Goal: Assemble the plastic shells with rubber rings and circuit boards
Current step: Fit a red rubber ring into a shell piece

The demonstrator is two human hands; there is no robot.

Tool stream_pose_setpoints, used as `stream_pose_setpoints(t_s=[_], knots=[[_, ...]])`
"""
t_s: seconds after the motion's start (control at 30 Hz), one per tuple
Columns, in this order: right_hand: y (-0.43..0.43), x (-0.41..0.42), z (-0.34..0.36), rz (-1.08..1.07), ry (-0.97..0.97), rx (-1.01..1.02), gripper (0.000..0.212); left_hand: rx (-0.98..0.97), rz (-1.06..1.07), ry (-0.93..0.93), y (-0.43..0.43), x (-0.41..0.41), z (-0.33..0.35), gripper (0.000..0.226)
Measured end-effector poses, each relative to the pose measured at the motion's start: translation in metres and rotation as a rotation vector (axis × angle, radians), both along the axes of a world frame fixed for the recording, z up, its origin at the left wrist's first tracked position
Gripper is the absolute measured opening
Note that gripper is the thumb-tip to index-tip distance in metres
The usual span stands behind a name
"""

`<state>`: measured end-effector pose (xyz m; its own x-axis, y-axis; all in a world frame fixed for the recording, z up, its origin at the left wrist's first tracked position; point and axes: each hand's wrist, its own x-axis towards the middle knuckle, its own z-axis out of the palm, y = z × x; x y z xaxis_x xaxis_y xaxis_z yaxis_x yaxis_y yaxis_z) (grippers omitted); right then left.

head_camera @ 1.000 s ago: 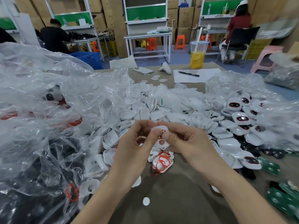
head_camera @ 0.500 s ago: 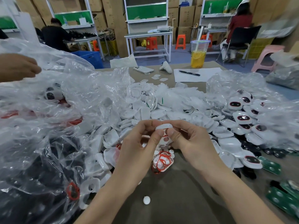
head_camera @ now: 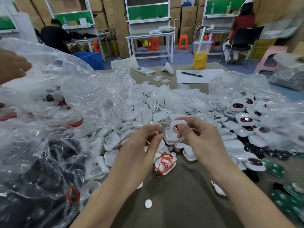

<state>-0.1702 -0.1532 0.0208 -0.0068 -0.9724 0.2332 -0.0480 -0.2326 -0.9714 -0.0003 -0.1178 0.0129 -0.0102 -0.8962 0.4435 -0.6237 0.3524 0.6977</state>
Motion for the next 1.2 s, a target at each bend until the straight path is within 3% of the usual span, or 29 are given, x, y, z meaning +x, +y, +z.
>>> stream_pose_setpoints(t_s=[0.2,0.27,0.37,0.57,0.77,0.83,0.97,1.2], knots=[[-0.009,-0.01,-0.002,-0.16,-0.176,0.08,0.013,-0.088,-0.06,-0.549,-0.004,0.01,-0.004,0.015],[-0.011,-0.012,-0.001,-0.147,-0.315,0.134,0.013,-0.065,-0.07,-0.63,-0.004,0.014,-0.006,0.017],[-0.012,-0.016,0.002,-0.082,-0.501,0.233,0.01,-0.04,-0.055,-0.655,-0.003,0.015,-0.005,0.029],[-0.012,-0.018,0.008,-0.047,-0.682,0.327,0.013,-0.027,-0.091,-0.626,0.0,0.011,-0.002,0.04],[-0.014,-0.026,0.014,-0.025,-0.857,0.402,0.008,-0.095,-0.095,-0.563,0.002,0.009,-0.001,0.031],[-0.015,-0.029,0.015,-0.03,-0.852,0.387,0.016,-0.136,-0.116,-0.548,0.005,0.004,0.0,0.028],[-0.017,-0.034,0.016,-0.049,-0.918,0.356,0.011,-0.171,-0.273,-0.575,0.017,-0.014,-0.001,0.026],[-0.008,-0.059,0.029,-0.023,-1.141,0.3,0.021,-0.212,-0.515,-0.604,0.034,-0.065,-0.011,0.031]])
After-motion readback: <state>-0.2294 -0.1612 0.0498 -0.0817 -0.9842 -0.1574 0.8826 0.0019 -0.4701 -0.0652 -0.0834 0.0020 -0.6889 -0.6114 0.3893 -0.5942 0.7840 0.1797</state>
